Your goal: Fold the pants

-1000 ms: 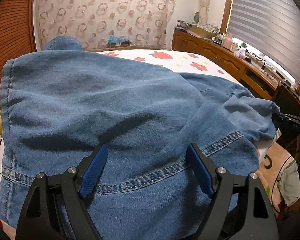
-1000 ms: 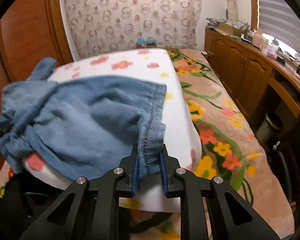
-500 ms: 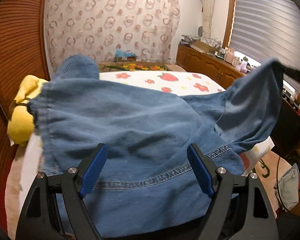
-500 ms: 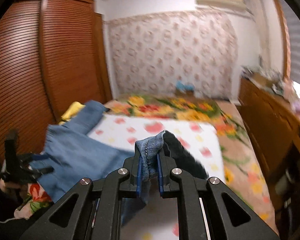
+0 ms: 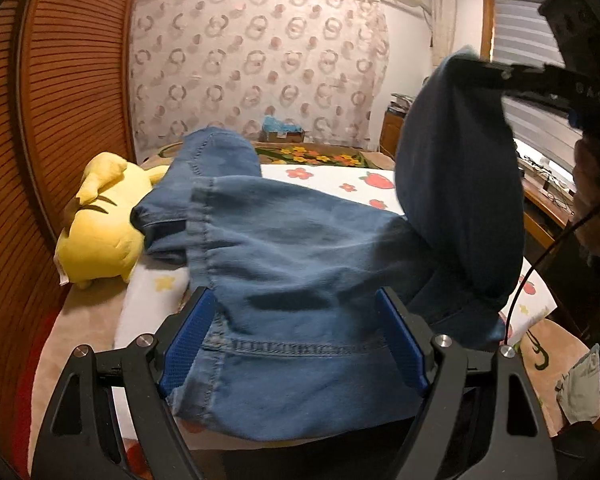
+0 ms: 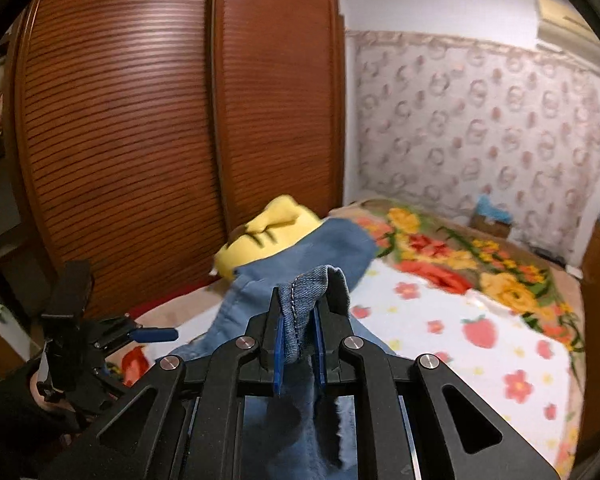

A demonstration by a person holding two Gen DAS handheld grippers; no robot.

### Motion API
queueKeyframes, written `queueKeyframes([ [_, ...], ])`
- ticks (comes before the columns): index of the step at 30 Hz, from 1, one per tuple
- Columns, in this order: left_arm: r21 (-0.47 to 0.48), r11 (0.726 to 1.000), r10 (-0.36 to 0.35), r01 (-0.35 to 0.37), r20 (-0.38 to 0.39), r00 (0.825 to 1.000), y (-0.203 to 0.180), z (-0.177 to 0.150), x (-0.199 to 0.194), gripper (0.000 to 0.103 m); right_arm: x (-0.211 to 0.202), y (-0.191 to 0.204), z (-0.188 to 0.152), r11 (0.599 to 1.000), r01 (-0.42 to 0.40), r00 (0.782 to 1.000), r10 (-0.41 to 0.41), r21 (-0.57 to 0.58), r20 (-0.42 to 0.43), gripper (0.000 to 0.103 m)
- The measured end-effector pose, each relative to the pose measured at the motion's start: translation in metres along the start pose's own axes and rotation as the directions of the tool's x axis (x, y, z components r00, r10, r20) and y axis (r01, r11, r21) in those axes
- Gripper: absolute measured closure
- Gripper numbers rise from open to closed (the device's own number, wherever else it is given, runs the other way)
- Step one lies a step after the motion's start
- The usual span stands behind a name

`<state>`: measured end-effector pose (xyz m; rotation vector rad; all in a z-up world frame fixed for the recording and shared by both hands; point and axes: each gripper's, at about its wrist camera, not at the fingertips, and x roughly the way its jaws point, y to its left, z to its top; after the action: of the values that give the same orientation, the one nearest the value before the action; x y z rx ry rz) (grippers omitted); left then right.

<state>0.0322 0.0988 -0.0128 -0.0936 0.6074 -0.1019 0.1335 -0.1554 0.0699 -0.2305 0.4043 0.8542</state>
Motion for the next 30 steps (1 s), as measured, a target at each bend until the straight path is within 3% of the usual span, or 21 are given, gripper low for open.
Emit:
queueKeyframes([
  [3, -0.006, 1.000, 0.004, -0.004, -0.006, 1.000, 0.005, -0.003, 0.001, 0.021, 0.011, -0.012, -0.002, 1.000, 0.027, 0.999, -0.027, -0.003, -0.042, 0.083],
  [5, -0.010, 1.000, 0.003, -0.003, -0.010, 1.000, 0.008, -0.004, 0.002, 0.021, 0.008, -0.016, 0.000, 0.999, 0.035, 0.998, -0.035, -0.008, -0.050, 0.069],
  [7, -0.014, 1.000, 0.001, -0.001, -0.014, 1.000, 0.008, -0.006, 0.005, 0.021, 0.008, -0.011, 0.008, 0.998, 0.058, 0.997, -0.059, -0.007, -0.047, 0.064],
  [10, -0.013, 1.000, -0.002, 0.002, -0.024, 1.000, 0.003, -0.008, 0.009, 0.021, 0.015, 0.001, 0.012, 0.997, 0.073, 0.996, -0.073, -0.005, -0.053, 0.064],
  [16, -0.004, 1.000, -0.011, 0.011, -0.057, 0.998, -0.002, -0.014, 0.023, 0.021, 0.040, 0.009, -0.014, 0.993, 0.114, 0.985, -0.111, 0.014, -0.129, 0.064],
  [23, 0.010, 1.000, -0.015, 0.016, -0.076, 0.997, -0.005, -0.018, 0.035, 0.021, 0.054, 0.013, -0.038, 0.991, 0.116, 0.970, -0.099, 0.066, -0.223, 0.064],
  [30, 0.017, 1.000, -0.002, 0.004, -0.088, 0.996, -0.004, -0.015, 0.046, 0.036, 0.073, 0.032, -0.052, 0.986, 0.116, 0.957, -0.079, 0.116, -0.281, 0.061],
])
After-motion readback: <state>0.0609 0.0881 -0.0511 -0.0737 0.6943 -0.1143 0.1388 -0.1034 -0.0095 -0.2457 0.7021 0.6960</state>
